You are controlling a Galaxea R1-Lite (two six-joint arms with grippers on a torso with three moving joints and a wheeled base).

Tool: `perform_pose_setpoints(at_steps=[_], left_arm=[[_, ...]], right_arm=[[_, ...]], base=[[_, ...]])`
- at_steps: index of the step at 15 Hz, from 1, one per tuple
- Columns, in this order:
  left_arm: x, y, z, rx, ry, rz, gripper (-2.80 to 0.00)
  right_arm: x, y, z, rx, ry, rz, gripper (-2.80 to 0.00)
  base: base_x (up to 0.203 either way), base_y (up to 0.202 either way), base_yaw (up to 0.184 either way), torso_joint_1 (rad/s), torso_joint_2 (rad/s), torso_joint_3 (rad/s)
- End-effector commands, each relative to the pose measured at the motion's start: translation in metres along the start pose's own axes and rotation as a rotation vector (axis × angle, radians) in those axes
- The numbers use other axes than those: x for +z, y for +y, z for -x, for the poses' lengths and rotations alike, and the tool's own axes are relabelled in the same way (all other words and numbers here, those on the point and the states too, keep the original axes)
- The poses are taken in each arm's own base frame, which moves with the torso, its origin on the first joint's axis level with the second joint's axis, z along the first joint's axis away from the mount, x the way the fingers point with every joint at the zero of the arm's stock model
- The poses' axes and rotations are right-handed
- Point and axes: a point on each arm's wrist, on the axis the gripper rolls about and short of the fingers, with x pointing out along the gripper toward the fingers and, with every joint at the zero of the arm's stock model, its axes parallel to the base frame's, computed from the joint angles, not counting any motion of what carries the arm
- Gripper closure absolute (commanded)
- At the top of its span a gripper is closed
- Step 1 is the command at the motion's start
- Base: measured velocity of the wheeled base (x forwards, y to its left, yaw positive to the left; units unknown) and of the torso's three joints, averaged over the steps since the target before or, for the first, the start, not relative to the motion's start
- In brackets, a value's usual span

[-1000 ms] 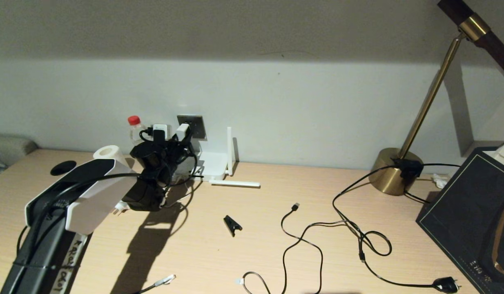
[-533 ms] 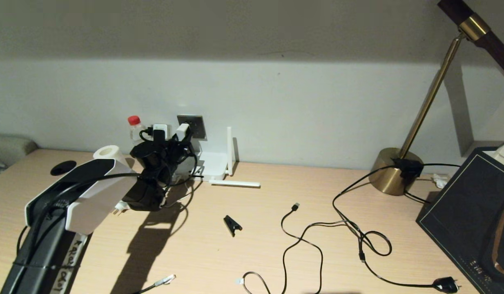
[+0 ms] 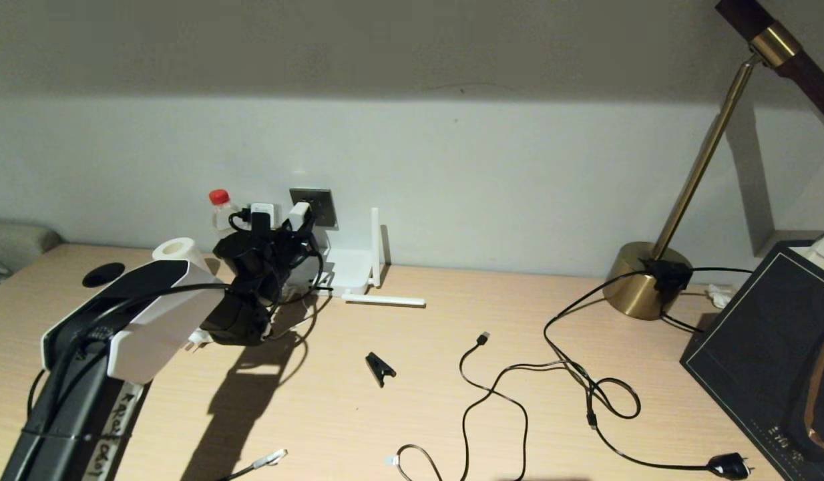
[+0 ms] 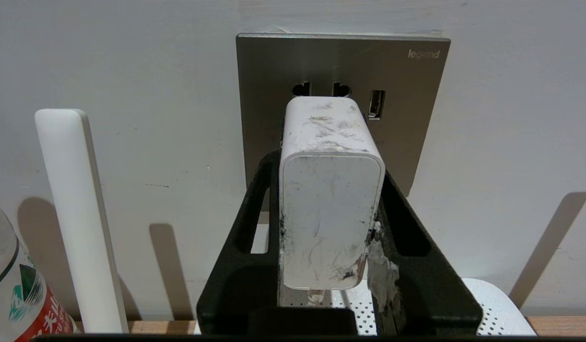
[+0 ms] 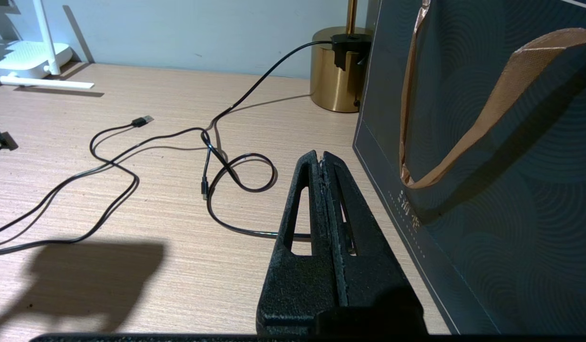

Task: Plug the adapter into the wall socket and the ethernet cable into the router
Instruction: Plug plug into socket

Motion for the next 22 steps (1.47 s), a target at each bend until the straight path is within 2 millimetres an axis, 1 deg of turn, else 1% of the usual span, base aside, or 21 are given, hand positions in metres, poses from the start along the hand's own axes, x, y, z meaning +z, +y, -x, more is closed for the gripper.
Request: perform_pose_setpoints(at_steps=[1, 8, 13, 22], left_arm=[[0.003, -0.0002, -0.0006, -0.001, -0.012, -0.001, 0.0], [0.0033, -0.0056, -0.0009, -0.01, -0.012, 0.003, 0.0], [0.007, -0.0053, -0.005, -0.008, -0.027, 0.002, 0.0], [0.0037, -0.0045, -0.0035, 0.0, -0.018, 0.003, 0.0]], right_arm=[[-0.01, 0.0, -0.0019, 0.0, 0.035, 0.0, 0.0], [-0.01, 0.0, -0.0019, 0.0, 0.035, 0.0, 0.0], [-0.01, 0.0, -0.0019, 0.0, 0.035, -0.001, 0.0], [-0.01, 0.0001, -0.0019, 0.001, 0.035, 0.0, 0.0]], base=[[0.0, 0.0, 0.0, 0.0, 0.0, 0.0], [0.0, 0.0, 0.0, 0.0, 0.0, 0.0], [0.0, 0.0, 0.0, 0.0, 0.0, 0.0], [0.0, 0.0, 0.0, 0.0, 0.0, 0.0]])
